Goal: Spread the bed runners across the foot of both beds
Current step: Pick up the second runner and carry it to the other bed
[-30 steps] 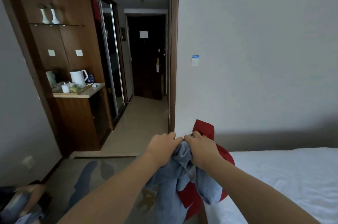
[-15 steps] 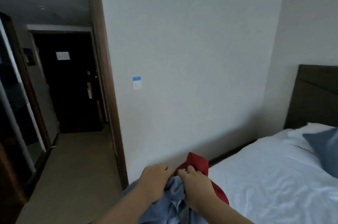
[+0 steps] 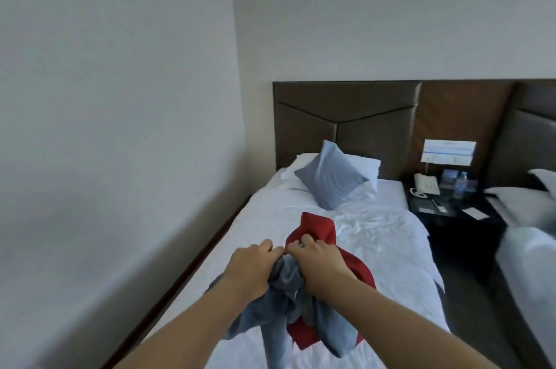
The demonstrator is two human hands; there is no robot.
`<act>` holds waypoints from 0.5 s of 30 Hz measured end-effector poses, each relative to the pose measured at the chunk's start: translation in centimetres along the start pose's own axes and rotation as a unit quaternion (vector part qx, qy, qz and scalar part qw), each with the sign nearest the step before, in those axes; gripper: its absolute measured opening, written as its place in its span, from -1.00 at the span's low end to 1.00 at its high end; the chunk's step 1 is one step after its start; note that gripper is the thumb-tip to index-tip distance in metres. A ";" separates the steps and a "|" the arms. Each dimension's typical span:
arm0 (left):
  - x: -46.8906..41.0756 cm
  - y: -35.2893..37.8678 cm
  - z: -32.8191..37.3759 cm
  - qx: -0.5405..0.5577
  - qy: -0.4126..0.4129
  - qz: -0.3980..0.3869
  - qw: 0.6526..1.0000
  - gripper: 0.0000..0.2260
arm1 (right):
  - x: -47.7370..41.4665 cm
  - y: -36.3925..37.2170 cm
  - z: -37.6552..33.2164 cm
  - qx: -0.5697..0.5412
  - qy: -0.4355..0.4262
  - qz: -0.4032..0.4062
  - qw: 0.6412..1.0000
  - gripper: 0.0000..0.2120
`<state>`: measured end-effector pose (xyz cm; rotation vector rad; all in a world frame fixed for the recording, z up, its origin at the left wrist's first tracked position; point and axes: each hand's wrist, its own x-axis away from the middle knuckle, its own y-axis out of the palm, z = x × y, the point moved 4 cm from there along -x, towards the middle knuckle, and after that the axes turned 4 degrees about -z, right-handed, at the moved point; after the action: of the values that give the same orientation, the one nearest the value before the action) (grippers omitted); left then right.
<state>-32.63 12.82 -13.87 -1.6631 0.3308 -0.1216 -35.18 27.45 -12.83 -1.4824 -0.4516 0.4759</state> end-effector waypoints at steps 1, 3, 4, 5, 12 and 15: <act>-1.7 0.0 1.0 0.006 0.013 0.009 1.000 -0.76 | 0.1 -0.1 1.9 0.005 0.013 0.005 1.000 -0.58; -4.4 0.0 3.1 0.016 0.033 0.023 0.999 -0.80 | 0.5 -0.2 5.2 0.017 0.038 0.018 0.999 -0.61; -5.6 0.1 4.2 0.020 0.045 0.026 0.998 -0.82 | 0.9 -0.1 6.6 0.024 0.050 0.023 0.998 -0.61; -6.6 0.2 5.2 0.022 0.060 0.028 0.998 -0.82 | 1.4 0.0 7.9 0.030 0.063 0.026 0.997 -0.62; -13.2 0.1 12.5 -0.003 0.164 0.024 0.986 -0.79 | 6.0 1.6 15.3 -0.006 0.179 0.028 0.983 -0.61; -14.7 0.4 14.9 -0.029 0.195 0.021 0.980 -0.77 | 7.8 2.2 17.1 -0.025 0.215 0.032 0.976 -0.62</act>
<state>-42.57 31.25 -14.43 -1.6837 0.6695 -0.4135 -38.41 46.05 -14.38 -1.5994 -0.0749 0.1837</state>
